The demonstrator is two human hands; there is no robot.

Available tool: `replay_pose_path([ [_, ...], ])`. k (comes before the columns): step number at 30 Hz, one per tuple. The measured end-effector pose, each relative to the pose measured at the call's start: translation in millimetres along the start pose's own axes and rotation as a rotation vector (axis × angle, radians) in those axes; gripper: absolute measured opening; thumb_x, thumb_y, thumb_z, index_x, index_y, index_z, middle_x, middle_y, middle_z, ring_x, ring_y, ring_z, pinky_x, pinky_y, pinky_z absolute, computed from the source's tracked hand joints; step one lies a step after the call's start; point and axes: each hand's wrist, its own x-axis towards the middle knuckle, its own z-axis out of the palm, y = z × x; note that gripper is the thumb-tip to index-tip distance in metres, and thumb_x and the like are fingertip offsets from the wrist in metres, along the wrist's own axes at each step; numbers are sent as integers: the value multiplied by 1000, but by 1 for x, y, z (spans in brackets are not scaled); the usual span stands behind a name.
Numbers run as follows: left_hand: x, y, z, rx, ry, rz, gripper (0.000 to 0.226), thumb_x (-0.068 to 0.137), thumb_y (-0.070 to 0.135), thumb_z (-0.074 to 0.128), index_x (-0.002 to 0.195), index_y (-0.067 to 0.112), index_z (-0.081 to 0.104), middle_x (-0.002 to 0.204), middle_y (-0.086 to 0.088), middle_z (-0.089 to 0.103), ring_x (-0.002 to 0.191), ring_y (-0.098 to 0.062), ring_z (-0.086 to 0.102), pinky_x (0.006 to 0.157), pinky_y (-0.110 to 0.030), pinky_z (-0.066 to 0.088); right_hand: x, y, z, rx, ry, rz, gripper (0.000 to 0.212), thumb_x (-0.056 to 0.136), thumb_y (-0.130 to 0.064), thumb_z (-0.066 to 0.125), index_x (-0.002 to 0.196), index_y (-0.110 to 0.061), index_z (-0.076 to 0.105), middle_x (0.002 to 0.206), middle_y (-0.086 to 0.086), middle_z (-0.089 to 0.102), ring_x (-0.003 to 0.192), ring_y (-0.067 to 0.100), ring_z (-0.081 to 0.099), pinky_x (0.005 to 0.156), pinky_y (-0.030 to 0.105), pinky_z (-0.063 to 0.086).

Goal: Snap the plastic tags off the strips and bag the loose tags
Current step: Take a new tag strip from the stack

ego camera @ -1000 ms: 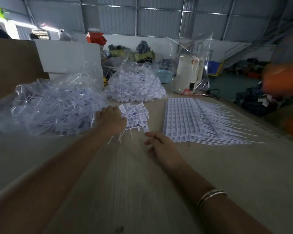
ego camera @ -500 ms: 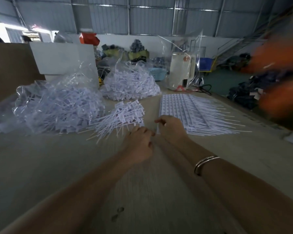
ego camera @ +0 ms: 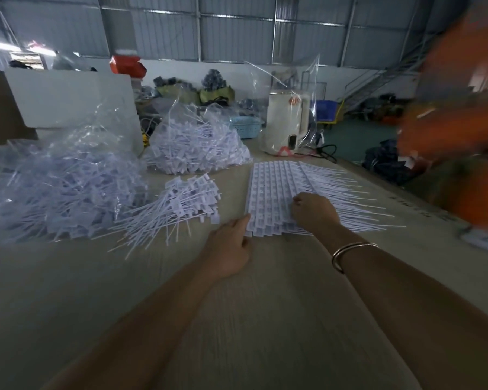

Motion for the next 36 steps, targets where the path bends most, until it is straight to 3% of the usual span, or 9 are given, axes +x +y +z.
replay_pose_path([
  [3, -1, 0, 3, 42, 13, 14, 60, 96, 28, 41, 149, 21, 12, 150, -5, 30, 132, -23, 35, 110, -36, 29, 7, 16, -6, -88, 210, 33, 34, 92, -23, 41, 121, -16, 58, 121, 14, 57, 113, 34, 50, 92, 40, 43],
  [7, -2, 3, 4, 83, 28, 20, 60, 97, 29, 39, 149, 20, 11, 151, -4, 28, 135, -22, 31, 111, -35, 26, 11, 32, -10, -101, 4, 219, 40, 91, -31, 45, 128, -16, 52, 129, 12, 53, 120, 32, 46, 99, 41, 41],
  [10, -3, 3, 3, 71, 24, 21, 60, 98, 30, 39, 149, 20, 11, 151, -3, 27, 135, -21, 29, 110, -35, 24, 12, 29, -5, -148, 112, 155, 35, 90, -22, 46, 124, -20, 54, 126, 10, 56, 119, 30, 47, 99, 39, 36],
  [16, -7, 3, 3, 59, 41, 23, 58, 97, 28, 39, 149, 18, 15, 150, -3, 30, 134, -19, 32, 111, -34, 26, 22, 19, -33, 401, 422, 251, 35, 97, -13, 35, 126, -15, 54, 139, 16, 35, 106, 35, 52, 90, 34, 38],
  [25, -6, 1, 5, 50, 65, 5, 56, 97, 30, 40, 147, 22, 18, 142, -3, 39, 126, -19, 41, 107, -36, 33, 34, 9, -79, 547, 695, -192, 27, 95, -3, 41, 115, -4, 59, 128, 20, 35, 104, 18, 42, 91, 6, 27],
  [27, -6, 1, 5, 43, 57, 2, 55, 97, 30, 40, 147, 23, 18, 143, -3, 38, 126, -19, 41, 107, -36, 33, 26, -2, -72, 493, 630, -280, 25, 94, -2, 44, 113, -4, 61, 125, 18, 37, 92, 10, 43, 84, 1, 32],
  [32, -4, 8, -3, 87, 281, 34, 40, 88, 15, 49, 128, 12, 48, 124, -8, 52, 115, -25, 47, 99, -42, 38, -22, -49, -16, 453, 132, -157, 26, 91, -5, 50, 113, -9, 65, 122, 12, 55, 82, 20, 62, 71, 24, 54],
  [34, -6, 9, -7, -81, 382, 47, 26, 85, 12, 50, 109, 7, 57, 110, -13, 58, 106, -30, 53, 91, -44, 42, -53, -76, 2, 574, 79, -233, 25, 89, -6, 54, 110, -6, 66, 114, 12, 61, 73, 15, 60, 65, 15, 51],
  [36, -13, 8, -11, -374, 417, 7, 21, 89, 10, 48, 106, 3, 58, 103, -12, 62, 100, -29, 57, 88, -44, 47, -75, -95, 4, 698, 80, -249, 26, 90, -7, 52, 111, -6, 66, 104, 17, 65, 71, 21, 59, 66, 21, 53],
])
